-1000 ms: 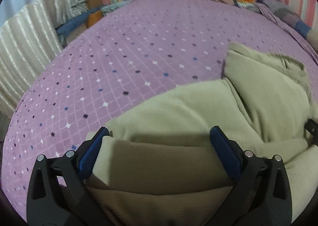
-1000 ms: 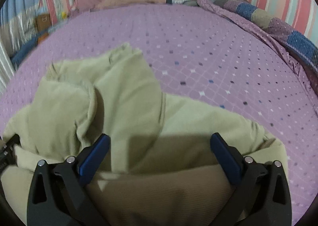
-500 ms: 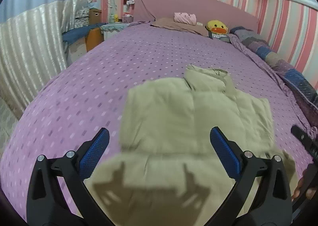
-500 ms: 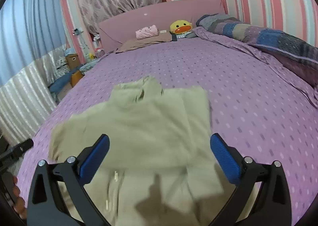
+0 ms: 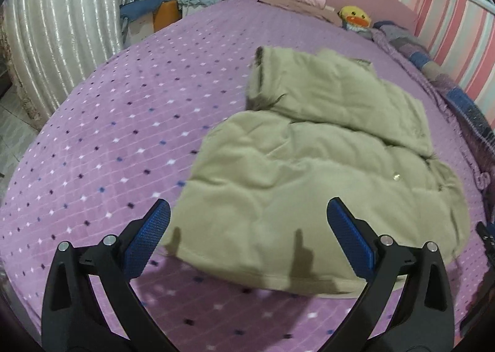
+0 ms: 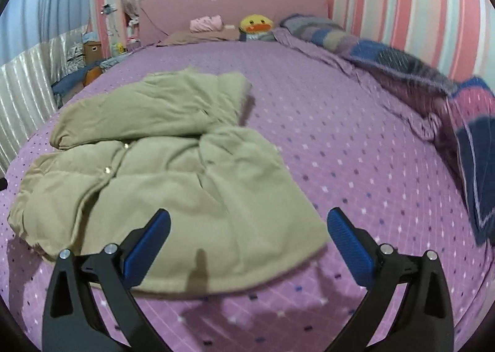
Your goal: Fold large clothes
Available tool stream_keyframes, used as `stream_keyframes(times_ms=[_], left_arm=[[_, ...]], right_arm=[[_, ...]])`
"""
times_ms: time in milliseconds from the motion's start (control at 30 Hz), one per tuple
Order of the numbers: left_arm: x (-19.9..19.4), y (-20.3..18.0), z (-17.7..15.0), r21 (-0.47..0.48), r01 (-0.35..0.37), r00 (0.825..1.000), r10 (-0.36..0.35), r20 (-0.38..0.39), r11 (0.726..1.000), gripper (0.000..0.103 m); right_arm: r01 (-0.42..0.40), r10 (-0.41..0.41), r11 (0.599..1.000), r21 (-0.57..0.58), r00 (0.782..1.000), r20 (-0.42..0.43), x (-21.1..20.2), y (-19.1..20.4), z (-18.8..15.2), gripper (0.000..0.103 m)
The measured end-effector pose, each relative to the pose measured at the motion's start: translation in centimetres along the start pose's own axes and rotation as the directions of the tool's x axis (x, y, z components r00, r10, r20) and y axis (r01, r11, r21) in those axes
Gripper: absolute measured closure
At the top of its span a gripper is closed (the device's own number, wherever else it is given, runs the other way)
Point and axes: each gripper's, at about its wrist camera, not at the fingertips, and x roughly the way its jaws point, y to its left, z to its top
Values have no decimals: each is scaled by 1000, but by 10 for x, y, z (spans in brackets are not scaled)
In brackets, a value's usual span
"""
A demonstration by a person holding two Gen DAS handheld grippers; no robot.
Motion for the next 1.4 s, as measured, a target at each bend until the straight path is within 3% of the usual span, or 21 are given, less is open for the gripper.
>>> stream_keyframes(times_ms=[200, 267, 333, 400, 533, 700, 967, 1100, 1200, 1267, 1367, 1400], left_arm=[[19, 14, 11, 42, 30, 998, -27, -48, 999, 3], [28, 11, 17, 75, 9, 999, -6, -44, 997, 4], [41, 13, 21, 99, -7, 998, 13, -58, 995, 10], [56, 20, 21, 113, 16, 994, -3, -110, 993, 24], [77, 31, 6, 133, 20, 985, 4, -174, 991, 24], [85, 43, -15, 59, 112, 973, -97, -209, 992, 24], [101, 41, -15, 76, 83, 967, -61, -248, 994, 14], [105, 36, -12, 97, 75, 969, -49, -244, 992, 14], [107, 32, -10, 95, 62, 969, -37, -244, 994, 16], [105, 27, -10, 107, 53, 970, -26, -240, 993, 24], [102, 16, -11, 117, 37, 975, -10, -224, 992, 41], [101, 13, -12, 123, 27, 976, 0, -217, 992, 49]], right_arm=[[-3, 3, 999, 32, 1000, -11, 4, -22, -2, 2], [2, -1, 999, 32, 1000, -18, 11, -25, 2, 2], [-2, 4, 999, 44, 1000, -28, 18, -27, 3, 2], [-20, 22, 998, 55, 999, -42, 26, -29, 5, 2], [-11, 15, 998, 62, 998, -66, 38, -36, 2, 2], [-72, 81, 992, 102, 992, -94, 47, -47, -5, 2], [-70, 80, 994, 84, 989, -128, 63, -59, -13, 2], [-114, 132, 987, 114, 977, -169, 83, -63, -18, 2], [-151, 176, 980, 131, 963, -205, 102, -58, -24, 2], [-177, 206, 971, 159, 960, -191, 105, -54, -25, 3], [-207, 247, 958, 200, 948, -199, 113, -44, -30, 29], [-220, 262, 951, 216, 945, -194, 113, -41, -32, 45]])
